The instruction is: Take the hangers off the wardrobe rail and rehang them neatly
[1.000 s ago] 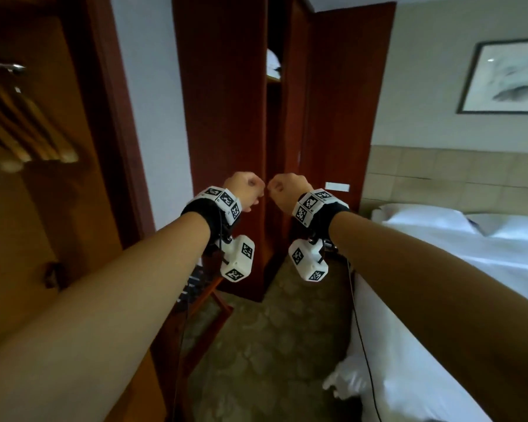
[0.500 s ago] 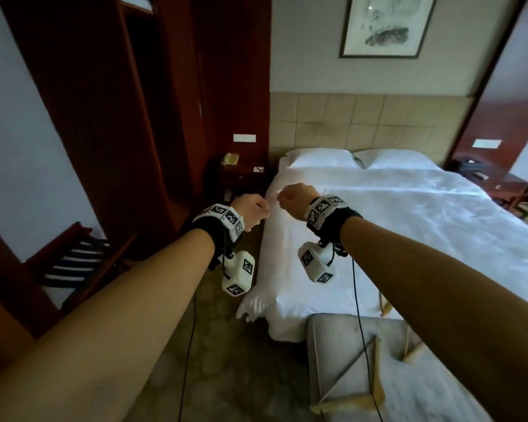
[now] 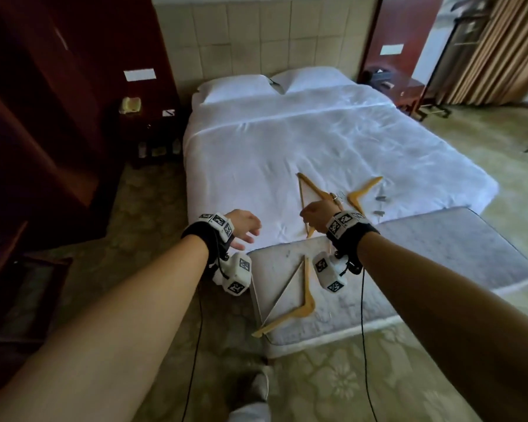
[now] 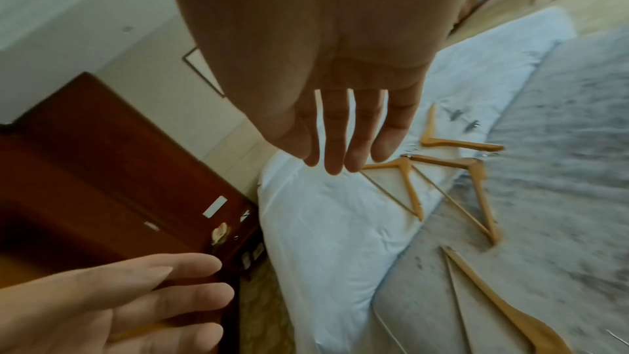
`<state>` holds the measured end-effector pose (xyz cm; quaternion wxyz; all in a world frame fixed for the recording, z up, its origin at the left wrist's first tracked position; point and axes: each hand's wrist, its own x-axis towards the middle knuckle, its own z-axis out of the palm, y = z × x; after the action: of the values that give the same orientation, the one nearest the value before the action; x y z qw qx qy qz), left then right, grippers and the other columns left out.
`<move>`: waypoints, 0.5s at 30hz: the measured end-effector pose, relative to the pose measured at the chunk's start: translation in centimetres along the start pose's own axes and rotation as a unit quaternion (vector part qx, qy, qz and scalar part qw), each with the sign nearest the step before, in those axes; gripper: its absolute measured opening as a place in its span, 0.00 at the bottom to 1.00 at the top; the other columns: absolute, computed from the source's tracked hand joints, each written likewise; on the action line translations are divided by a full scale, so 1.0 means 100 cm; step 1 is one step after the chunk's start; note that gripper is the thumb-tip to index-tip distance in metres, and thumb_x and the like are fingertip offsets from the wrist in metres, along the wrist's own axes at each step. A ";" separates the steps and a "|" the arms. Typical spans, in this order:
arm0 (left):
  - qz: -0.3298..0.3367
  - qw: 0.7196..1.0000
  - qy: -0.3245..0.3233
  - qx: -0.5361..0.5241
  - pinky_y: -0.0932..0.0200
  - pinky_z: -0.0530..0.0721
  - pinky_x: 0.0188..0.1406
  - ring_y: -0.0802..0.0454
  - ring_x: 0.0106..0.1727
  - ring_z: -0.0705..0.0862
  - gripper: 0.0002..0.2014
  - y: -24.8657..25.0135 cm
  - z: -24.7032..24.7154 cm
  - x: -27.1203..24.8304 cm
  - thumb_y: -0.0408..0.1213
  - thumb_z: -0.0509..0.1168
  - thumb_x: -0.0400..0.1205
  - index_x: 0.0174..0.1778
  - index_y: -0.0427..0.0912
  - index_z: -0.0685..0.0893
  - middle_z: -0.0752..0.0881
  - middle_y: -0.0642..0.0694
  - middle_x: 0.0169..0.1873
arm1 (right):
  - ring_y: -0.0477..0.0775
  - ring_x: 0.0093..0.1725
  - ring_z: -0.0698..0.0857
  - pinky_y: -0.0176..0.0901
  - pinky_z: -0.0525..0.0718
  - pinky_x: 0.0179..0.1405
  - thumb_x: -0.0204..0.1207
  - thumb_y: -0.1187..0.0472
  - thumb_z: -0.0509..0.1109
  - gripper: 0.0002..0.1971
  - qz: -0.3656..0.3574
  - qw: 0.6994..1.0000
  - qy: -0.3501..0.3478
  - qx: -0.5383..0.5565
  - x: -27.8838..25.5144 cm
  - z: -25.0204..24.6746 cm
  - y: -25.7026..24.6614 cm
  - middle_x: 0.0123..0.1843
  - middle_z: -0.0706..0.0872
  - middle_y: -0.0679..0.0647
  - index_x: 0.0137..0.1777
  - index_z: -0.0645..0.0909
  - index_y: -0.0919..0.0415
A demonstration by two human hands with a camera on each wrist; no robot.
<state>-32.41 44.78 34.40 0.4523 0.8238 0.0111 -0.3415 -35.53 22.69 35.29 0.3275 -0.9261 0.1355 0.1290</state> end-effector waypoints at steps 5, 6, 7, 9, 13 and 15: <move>-0.021 0.996 -0.011 -0.087 0.54 0.80 0.39 0.47 0.38 0.82 0.06 -0.003 0.044 0.059 0.34 0.62 0.83 0.52 0.41 0.82 0.85 0.42 0.45 | 0.62 0.46 0.88 0.51 0.88 0.45 0.77 0.57 0.67 0.09 0.099 0.991 -0.016 0.093 0.036 0.019 0.084 0.48 0.91 0.59 0.45 0.88 0.59; -0.026 0.994 -0.010 -0.106 0.55 0.78 0.36 0.47 0.36 0.80 0.04 -0.006 0.053 0.072 0.33 0.61 0.83 0.49 0.40 0.81 0.84 0.41 0.43 | 0.60 0.44 0.86 0.47 0.86 0.40 0.78 0.59 0.66 0.10 0.119 0.986 -0.024 0.115 0.043 0.024 0.098 0.47 0.90 0.59 0.46 0.88 0.61; -0.028 0.993 -0.006 -0.118 0.57 0.77 0.32 0.47 0.34 0.79 0.04 -0.009 0.060 0.085 0.32 0.61 0.83 0.46 0.40 0.81 0.83 0.40 0.42 | 0.58 0.43 0.84 0.43 0.83 0.36 0.79 0.63 0.65 0.10 0.136 0.982 -0.030 0.131 0.048 0.028 0.107 0.46 0.88 0.60 0.50 0.87 0.66; -0.034 0.990 0.005 -0.134 0.59 0.76 0.28 0.47 0.33 0.80 0.06 -0.019 0.075 0.111 0.31 0.61 0.84 0.42 0.41 0.81 0.83 0.40 0.40 | 0.58 0.41 0.83 0.42 0.80 0.33 0.81 0.65 0.63 0.10 0.181 0.968 -0.035 0.171 0.057 0.037 0.121 0.43 0.86 0.60 0.51 0.85 0.67; -0.058 0.980 0.038 -0.187 0.62 0.76 0.26 0.49 0.30 0.79 0.10 -0.038 0.090 0.160 0.30 0.59 0.84 0.39 0.41 0.81 0.83 0.42 0.35 | 0.52 0.29 0.82 0.32 0.77 0.21 0.86 0.66 0.58 0.08 0.289 0.913 -0.061 0.282 0.083 0.062 0.150 0.33 0.84 0.57 0.53 0.79 0.65; -0.076 0.973 0.048 -0.215 0.67 0.73 0.20 0.52 0.24 0.78 0.12 -0.048 0.094 0.182 0.27 0.58 0.83 0.35 0.40 0.79 0.80 0.42 0.31 | 0.52 0.30 0.81 0.33 0.77 0.19 0.86 0.64 0.59 0.09 0.345 0.881 -0.052 0.320 0.092 0.079 0.168 0.36 0.83 0.58 0.52 0.80 0.65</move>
<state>-25.22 35.28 17.05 0.5902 0.7198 0.1685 -0.3243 -33.79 13.67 16.73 0.5470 -0.6580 0.4630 0.2311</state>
